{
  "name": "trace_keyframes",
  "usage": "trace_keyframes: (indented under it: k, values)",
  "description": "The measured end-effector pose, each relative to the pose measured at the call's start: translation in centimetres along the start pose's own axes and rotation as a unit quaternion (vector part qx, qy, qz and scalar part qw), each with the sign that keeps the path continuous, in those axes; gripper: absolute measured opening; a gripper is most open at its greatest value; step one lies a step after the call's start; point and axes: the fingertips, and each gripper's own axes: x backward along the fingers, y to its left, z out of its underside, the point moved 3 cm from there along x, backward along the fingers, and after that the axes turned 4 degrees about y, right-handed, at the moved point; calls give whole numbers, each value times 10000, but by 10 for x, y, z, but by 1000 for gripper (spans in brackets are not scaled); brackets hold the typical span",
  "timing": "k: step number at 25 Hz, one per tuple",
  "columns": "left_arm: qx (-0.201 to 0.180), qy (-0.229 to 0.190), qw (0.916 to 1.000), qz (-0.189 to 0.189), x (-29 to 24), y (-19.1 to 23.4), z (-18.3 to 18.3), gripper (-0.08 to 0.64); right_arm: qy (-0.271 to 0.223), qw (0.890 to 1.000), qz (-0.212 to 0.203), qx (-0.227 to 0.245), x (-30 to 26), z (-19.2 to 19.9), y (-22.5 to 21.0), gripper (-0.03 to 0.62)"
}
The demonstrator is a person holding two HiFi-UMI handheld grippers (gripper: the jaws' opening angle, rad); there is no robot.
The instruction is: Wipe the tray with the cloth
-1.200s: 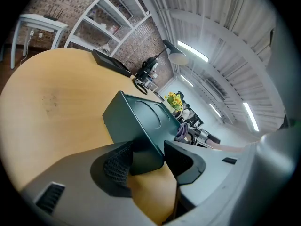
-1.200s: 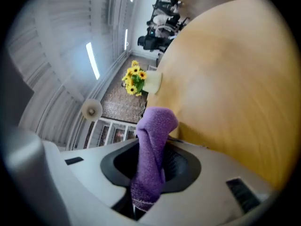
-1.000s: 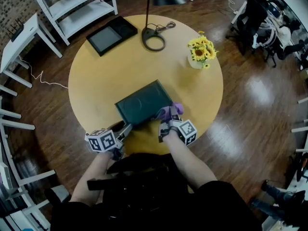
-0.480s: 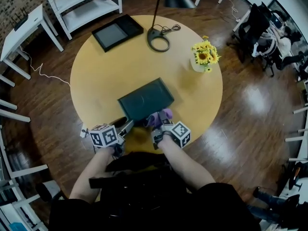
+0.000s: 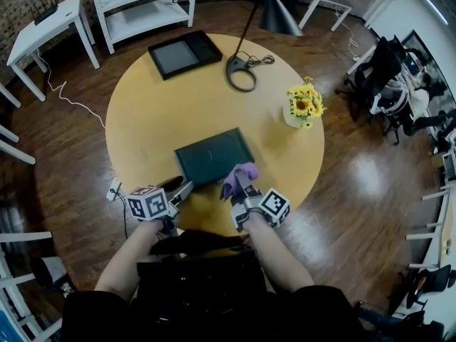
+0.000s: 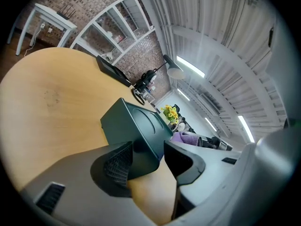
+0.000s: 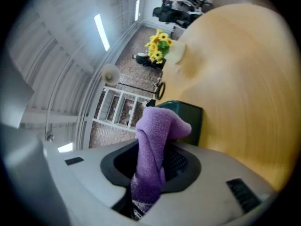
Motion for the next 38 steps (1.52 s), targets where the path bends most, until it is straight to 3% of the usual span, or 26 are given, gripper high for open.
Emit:
trace_keyframes:
  k: [2,4,7,11,14,17,18,21,26,28,34,38]
  values:
    - [1,-183,9998,17,3,-3,-7,195,399,9958,-63,819,-10,-8,24,107]
    - [-12,-281,9996,-17,6,-4,-12,196,967,9744,-180,2021,-30,-5,55,107]
    - [-60,-386,9992,-89,14,-3,-16,196,1929,9069,-206,3739,-69,19,87,107]
    - [-74,-475,9985,-246,27,-1,-16,196,2860,8113,-36,5099,-115,61,98,109]
    - [-12,-560,9976,-409,36,6,-19,196,3341,7591,88,5586,-142,91,95,109]
    - [86,-647,9967,-478,42,10,-20,196,3691,7183,345,5887,-153,113,75,109]
    - [132,-672,9965,-475,43,11,-20,196,3722,7126,377,5936,-154,115,70,109]
    - [301,-728,9961,-388,45,14,-23,196,3765,7106,492,5924,-153,111,63,110]
    - [115,-577,9975,-399,33,17,-25,196,3635,6782,904,6322,-137,77,45,110]
    - [24,-473,9979,-450,27,20,-27,196,3579,6728,985,6400,-129,66,40,110]
    - [-301,-35,9977,-604,5,19,-31,196,3134,6971,1559,6257,-106,11,26,110]
    - [-395,207,9973,-578,-4,19,-26,196,2599,6951,1951,6412,-87,-23,15,110]
